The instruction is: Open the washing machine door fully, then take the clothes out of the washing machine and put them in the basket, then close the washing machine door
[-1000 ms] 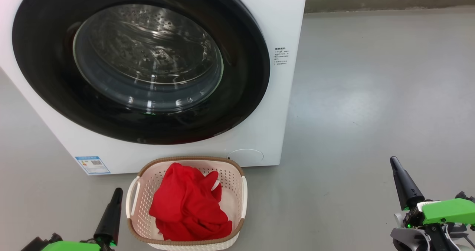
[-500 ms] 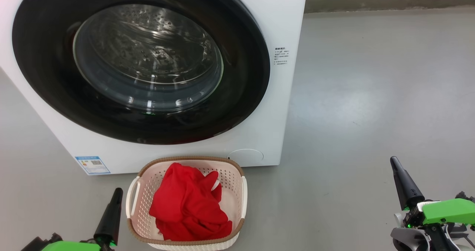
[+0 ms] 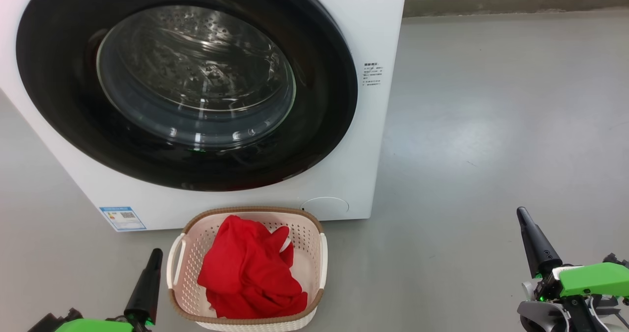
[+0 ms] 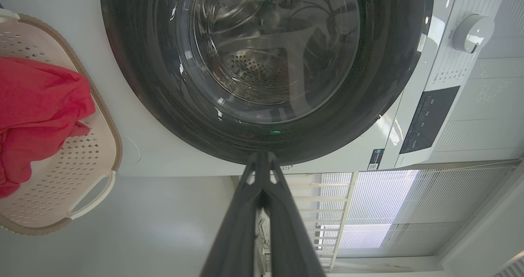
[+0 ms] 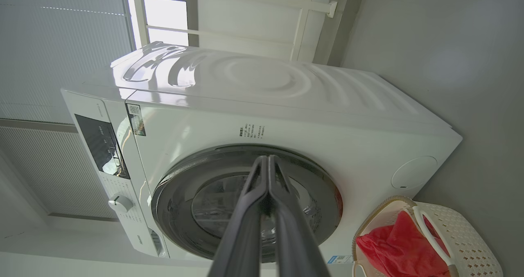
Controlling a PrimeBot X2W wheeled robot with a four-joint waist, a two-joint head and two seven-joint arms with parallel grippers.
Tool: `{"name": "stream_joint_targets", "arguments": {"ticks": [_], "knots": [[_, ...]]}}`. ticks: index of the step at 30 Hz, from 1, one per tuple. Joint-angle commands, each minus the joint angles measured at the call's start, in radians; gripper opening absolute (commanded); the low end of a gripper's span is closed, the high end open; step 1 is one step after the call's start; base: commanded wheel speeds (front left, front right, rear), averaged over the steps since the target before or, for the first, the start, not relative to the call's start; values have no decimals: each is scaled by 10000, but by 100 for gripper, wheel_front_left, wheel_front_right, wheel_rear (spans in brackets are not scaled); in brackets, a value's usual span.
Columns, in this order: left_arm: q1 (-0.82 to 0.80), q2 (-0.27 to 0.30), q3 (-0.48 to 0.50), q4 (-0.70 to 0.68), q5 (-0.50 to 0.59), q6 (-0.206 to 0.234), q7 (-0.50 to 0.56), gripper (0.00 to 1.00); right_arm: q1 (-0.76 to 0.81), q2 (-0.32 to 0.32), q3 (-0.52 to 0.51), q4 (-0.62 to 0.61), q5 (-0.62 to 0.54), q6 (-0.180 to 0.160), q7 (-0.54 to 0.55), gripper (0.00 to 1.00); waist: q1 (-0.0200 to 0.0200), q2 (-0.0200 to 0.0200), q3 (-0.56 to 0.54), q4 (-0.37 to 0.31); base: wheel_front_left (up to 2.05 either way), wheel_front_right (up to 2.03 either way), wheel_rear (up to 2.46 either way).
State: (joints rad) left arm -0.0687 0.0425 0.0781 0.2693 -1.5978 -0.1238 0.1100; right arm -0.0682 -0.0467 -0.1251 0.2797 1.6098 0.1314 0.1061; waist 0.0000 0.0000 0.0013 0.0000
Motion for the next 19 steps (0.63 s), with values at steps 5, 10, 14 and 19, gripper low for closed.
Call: {"name": "stream_joint_targets", "arguments": {"ticks": [5, 10, 14, 19], "knots": [[-442, 78, 370, -200, -97, -69, 41, 0, -443, -52, 121, -311, -6, -7, 62, 0, 0, 0, 0, 0, 0, 0, 0], [-442, 78, 370, -200, -98, -69, 41, 0, -443, -51, 120, -311, -7, -7, 63, 0, 0, 0, 0, 0, 0, 0, 0], [-442, 78, 370, -200, -98, -69, 41, 0, -443, -51, 119, -311, -8, -7, 64, 0, 0, 0, 0, 0, 0, 0, 0], [-442, 78, 369, -201, -98, -69, 41, 0, -443, -50, 118, -311, -8, -7, 65, 0, 0, 0, 0, 0, 0, 0, 0]]}}
